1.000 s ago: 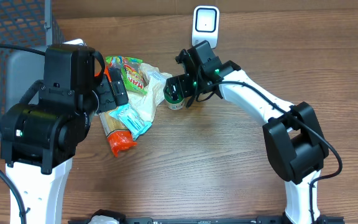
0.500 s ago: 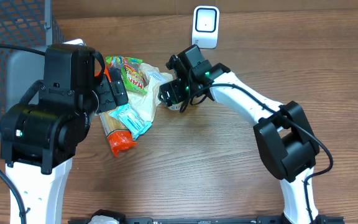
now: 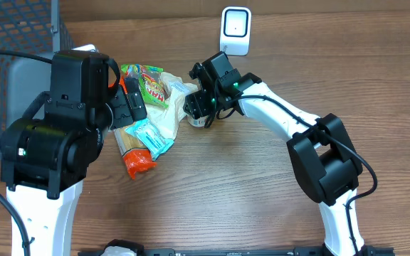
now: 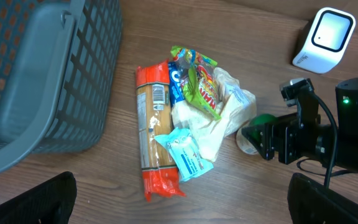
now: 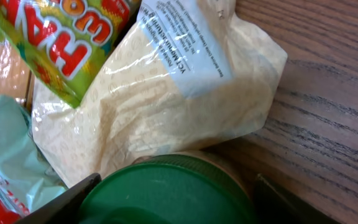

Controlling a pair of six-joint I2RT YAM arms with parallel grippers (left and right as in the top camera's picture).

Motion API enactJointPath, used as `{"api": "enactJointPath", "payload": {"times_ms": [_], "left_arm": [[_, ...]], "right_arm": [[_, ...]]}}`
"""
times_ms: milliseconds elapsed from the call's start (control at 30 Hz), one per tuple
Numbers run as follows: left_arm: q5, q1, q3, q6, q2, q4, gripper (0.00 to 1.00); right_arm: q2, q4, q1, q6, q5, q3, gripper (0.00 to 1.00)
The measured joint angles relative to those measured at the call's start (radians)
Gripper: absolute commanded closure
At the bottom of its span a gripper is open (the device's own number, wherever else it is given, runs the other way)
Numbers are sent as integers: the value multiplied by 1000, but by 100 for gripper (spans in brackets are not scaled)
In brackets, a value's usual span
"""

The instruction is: Scan the item barcode

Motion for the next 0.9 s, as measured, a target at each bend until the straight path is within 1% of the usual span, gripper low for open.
{"api": "enactJointPath", "payload": {"times_ms": [200, 400, 467, 567, 700, 900], "left_arm": [[0, 0, 0, 0, 0, 0, 0], [0, 0, 0, 0, 0, 0, 0], [0, 0, 0, 0, 0, 0, 0], [0, 0, 0, 0, 0, 0, 0], [0, 0, 0, 0, 0, 0, 0], [0, 0, 0, 0, 0, -3, 0]], "right_arm": [[0, -11, -2, 41, -6, 3, 32], [-6, -51, -14, 119, -63, 5, 39], [-8, -72, -26, 151, -90, 5, 39], [-8, -94, -56, 198, -154, 5, 43], [-12, -98, -121, 256, -279, 5, 51], [-50, -101, -235, 310, -485, 5, 51]]}}
